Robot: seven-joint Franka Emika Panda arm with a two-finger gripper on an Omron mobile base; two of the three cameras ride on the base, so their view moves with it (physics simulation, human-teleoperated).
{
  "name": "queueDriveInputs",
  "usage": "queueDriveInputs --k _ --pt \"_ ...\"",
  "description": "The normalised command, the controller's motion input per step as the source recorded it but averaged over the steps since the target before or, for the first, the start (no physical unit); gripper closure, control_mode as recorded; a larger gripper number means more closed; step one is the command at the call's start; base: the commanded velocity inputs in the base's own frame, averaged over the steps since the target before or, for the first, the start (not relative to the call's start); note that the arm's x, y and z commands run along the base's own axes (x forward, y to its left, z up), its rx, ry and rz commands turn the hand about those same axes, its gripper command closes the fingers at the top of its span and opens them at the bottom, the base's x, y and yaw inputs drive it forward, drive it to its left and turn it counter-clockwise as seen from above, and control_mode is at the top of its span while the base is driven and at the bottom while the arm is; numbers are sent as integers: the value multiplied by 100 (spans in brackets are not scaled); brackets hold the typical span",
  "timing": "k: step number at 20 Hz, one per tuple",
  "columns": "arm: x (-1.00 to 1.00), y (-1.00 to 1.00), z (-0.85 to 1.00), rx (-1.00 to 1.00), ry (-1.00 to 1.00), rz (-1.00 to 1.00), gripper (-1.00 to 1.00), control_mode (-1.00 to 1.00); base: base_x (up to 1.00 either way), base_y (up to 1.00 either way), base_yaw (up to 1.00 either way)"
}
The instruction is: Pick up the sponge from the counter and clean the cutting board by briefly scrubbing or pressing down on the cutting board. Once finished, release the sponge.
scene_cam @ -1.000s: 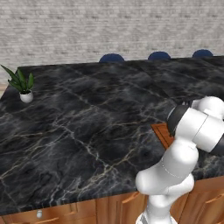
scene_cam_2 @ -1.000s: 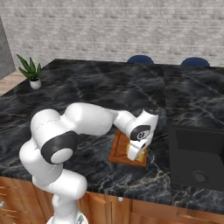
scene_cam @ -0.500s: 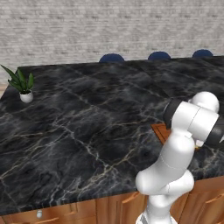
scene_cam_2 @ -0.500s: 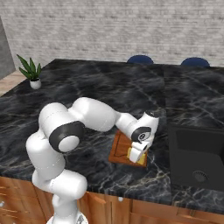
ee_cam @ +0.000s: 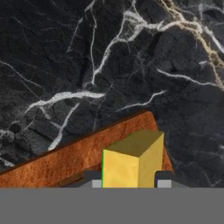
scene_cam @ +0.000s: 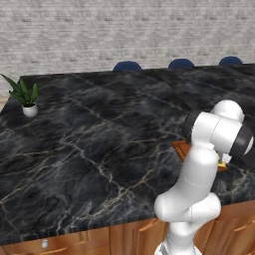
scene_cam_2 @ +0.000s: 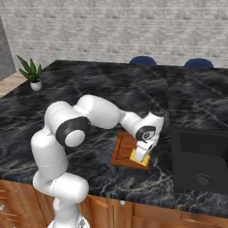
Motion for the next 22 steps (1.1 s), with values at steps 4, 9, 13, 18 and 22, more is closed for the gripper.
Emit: queueDriveInputs --k 4,9,13,18,22 --pt "28 0 -2 0 0 0 100 -100 0 0 0" --pt "20 0 0 0 0 0 100 -100 0 0 0" --pt "30 1 0 0 0 0 100 -100 0 0 0" --pt "38 4 0 0 0 0 100 -100 0 0 0" --pt "45 10 0 0 0 0 100 -100 0 0 0"
